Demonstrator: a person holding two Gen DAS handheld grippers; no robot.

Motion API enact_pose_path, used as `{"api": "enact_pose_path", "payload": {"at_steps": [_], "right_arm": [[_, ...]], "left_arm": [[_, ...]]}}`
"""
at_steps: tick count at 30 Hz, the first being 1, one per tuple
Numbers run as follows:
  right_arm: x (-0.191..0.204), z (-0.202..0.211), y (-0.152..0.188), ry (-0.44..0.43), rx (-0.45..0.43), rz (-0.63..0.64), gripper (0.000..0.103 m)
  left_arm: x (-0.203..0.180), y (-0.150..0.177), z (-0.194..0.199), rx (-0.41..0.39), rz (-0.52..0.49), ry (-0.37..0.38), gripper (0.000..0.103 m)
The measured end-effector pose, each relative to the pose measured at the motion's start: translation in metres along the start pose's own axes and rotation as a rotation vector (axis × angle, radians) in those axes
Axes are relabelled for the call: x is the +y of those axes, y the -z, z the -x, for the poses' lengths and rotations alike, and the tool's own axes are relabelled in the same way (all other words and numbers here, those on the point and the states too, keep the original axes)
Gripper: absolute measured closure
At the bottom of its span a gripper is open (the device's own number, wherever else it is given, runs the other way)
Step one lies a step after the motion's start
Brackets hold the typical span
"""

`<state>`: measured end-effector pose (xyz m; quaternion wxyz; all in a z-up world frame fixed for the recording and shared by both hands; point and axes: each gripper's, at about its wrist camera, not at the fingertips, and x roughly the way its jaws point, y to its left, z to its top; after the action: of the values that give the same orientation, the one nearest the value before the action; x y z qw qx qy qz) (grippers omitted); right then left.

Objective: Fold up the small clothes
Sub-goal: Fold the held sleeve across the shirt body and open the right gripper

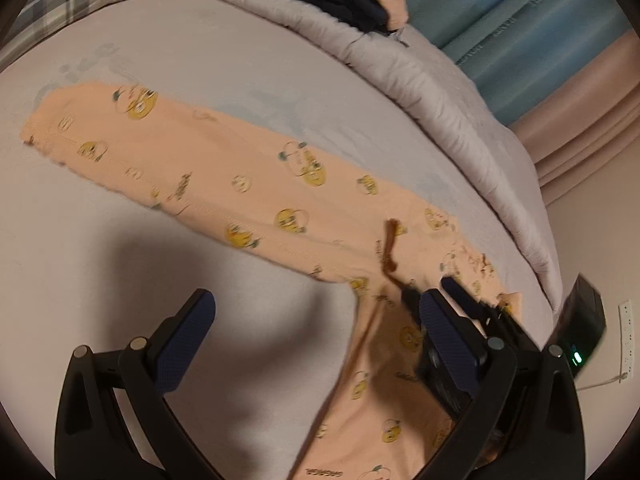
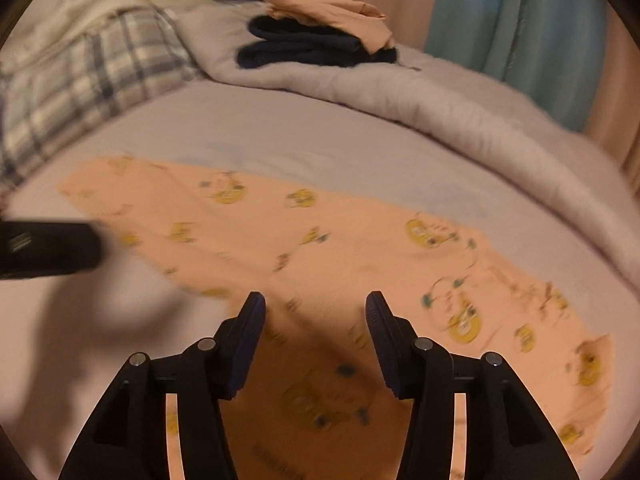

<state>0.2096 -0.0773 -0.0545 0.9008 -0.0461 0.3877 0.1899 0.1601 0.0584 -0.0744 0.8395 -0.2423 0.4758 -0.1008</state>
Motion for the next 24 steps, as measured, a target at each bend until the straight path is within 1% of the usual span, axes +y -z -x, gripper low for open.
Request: {"api": "enact_pose_path", "payload": {"at_steps": [2, 4, 5, 6, 7, 8, 9, 11, 12, 13, 14, 15, 16, 17, 18, 19, 20, 21, 22, 24], "right_arm": [[-0.015, 0.026, 0.011, -0.085, -0.026, -0.050, 0.052], [-0.042, 0.056, 0.025, -0.181, -0.078, -0.138, 0.049], [-0.049, 0.062, 0.031, -0.210, -0.102, -0.176, 0.046], [-0.066, 0.075, 0.041, -0.229, -0.131, -0.232, 0.045], [-0.078, 0.082, 0.047, -0.218, -0.147, -0.271, 0.045], [-0.096, 0.090, 0.054, -0.168, -0.152, -0.312, 0.045], [-0.106, 0.093, 0.059, -0.113, -0.145, -0.333, 0.045], [-0.132, 0.095, 0.070, -0.009, -0.115, -0.388, 0.046], [-0.141, 0.094, 0.073, 0.005, -0.105, -0.413, 0.046], [-0.149, 0.095, 0.078, 0.011, -0.106, -0.437, 0.048], [-0.156, 0.096, 0.083, 0.015, -0.113, -0.459, 0.053], [-0.164, 0.093, 0.086, 0.023, -0.113, -0.486, 0.056], [-0.170, 0.091, 0.090, 0.028, -0.111, -0.505, 0.063], [-0.176, 0.086, 0.093, 0.026, -0.110, -0.529, 0.072], [-0.183, 0.084, 0.097, 0.024, -0.103, -0.547, 0.075], [-0.187, 0.079, 0.099, 0.027, -0.090, -0.566, 0.077], [-0.192, 0.075, 0.102, 0.033, -0.077, -0.583, 0.079], [-0.197, 0.069, 0.106, 0.048, -0.059, -0.600, 0.079], [-0.204, 0.065, 0.109, 0.066, -0.042, -0.612, 0.079], [-0.216, 0.059, 0.123, 0.096, 0.005, -0.660, 0.079]], "left_arm": [[-0.008, -0.003, 0.000, -0.008, -0.023, 0.017, 0.001], [-0.021, -0.004, -0.002, -0.012, -0.050, 0.042, 0.001], [-0.028, -0.005, -0.004, -0.011, -0.058, 0.052, 0.001], [-0.036, -0.006, -0.008, -0.009, -0.068, 0.064, 0.001], [-0.042, -0.008, -0.012, -0.008, -0.077, 0.074, 0.001], [-0.051, -0.008, -0.018, -0.005, -0.091, 0.088, 0.001], [-0.061, -0.008, -0.024, 0.002, -0.106, 0.102, 0.001], [-0.081, -0.008, -0.038, 0.024, -0.138, 0.135, 0.003], [-0.087, -0.007, -0.043, 0.034, -0.151, 0.147, 0.008], [-0.100, -0.005, -0.055, 0.056, -0.176, 0.167, 0.014], [-0.107, -0.005, -0.063, 0.071, -0.192, 0.179, 0.018], [-0.113, -0.004, -0.071, 0.085, -0.204, 0.183, 0.025], [-0.121, -0.002, -0.085, 0.113, -0.224, 0.180, 0.033], [-0.123, -0.002, -0.092, 0.127, -0.229, 0.174, 0.037], [-0.125, 0.001, -0.105, 0.149, -0.239, 0.146, 0.044], [-0.124, 0.003, -0.113, 0.161, -0.240, 0.118, 0.047], [-0.119, 0.006, -0.122, 0.177, -0.231, 0.089, 0.047], [-0.115, 0.008, -0.127, 0.187, -0.223, 0.081, 0.048], [-0.107, 0.011, -0.131, 0.197, -0.213, 0.074, 0.054], [-0.098, 0.012, -0.129, 0.175, -0.217, 0.083, 0.061]]}}
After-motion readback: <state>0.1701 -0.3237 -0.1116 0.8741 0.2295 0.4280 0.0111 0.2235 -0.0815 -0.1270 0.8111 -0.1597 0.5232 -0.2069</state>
